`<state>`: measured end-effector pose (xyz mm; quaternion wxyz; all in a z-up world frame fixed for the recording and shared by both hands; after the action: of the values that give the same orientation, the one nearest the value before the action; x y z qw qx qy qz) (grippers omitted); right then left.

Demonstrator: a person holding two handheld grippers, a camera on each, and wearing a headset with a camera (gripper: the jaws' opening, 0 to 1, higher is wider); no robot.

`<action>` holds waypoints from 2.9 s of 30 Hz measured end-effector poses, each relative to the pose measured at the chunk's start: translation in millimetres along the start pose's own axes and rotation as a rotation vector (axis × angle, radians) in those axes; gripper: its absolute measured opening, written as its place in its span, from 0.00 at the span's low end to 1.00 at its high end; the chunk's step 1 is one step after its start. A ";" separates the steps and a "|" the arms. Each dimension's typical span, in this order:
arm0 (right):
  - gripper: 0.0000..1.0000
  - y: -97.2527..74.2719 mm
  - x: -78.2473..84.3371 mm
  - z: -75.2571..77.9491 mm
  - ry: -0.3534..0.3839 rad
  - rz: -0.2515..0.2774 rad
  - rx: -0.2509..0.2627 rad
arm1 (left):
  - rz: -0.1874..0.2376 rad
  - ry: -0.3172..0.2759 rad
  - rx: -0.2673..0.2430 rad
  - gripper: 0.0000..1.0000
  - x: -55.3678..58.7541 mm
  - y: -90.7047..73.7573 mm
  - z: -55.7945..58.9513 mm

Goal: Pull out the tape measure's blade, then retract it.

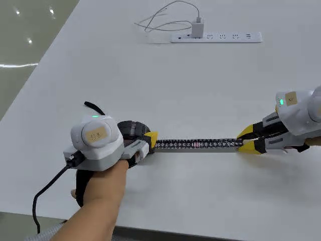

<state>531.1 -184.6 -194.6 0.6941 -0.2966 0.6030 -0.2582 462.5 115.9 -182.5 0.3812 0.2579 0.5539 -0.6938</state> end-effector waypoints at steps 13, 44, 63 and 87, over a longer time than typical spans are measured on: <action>0.08 7.4 -7.5 1.6 -0.008 0.011 -0.007 | 0.002 0.001 0.001 0.57 -0.2 0.5 0.0; 0.08 39.1 -32.8 6.0 -0.029 0.038 -0.031 | 0.003 0.000 0.003 0.57 -0.5 0.6 -0.1; 0.08 63.3 -56.3 9.3 -0.045 0.071 -0.050 | 0.005 -0.001 0.003 0.57 -0.9 -0.1 0.4; 0.08 83.7 -77.2 8.9 -0.053 0.087 -0.055 | 0.005 -0.005 0.002 0.57 0.1 -0.5 0.7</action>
<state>529.2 -70.6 -201.4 0.7120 -0.2960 0.6034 -0.2032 462.0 115.2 -182.1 0.3840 0.2580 0.5518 -0.6939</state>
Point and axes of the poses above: the centre of the closed fingertips' face, and the gripper's own axes: y roughly forward along the fingers, z roughly to its right, x roughly out of its underside, the point moved 9 cm from there along -y, roughly backward along the fingers, and after that the axes turned 8 degrees about -y, right-handed, at the moved point
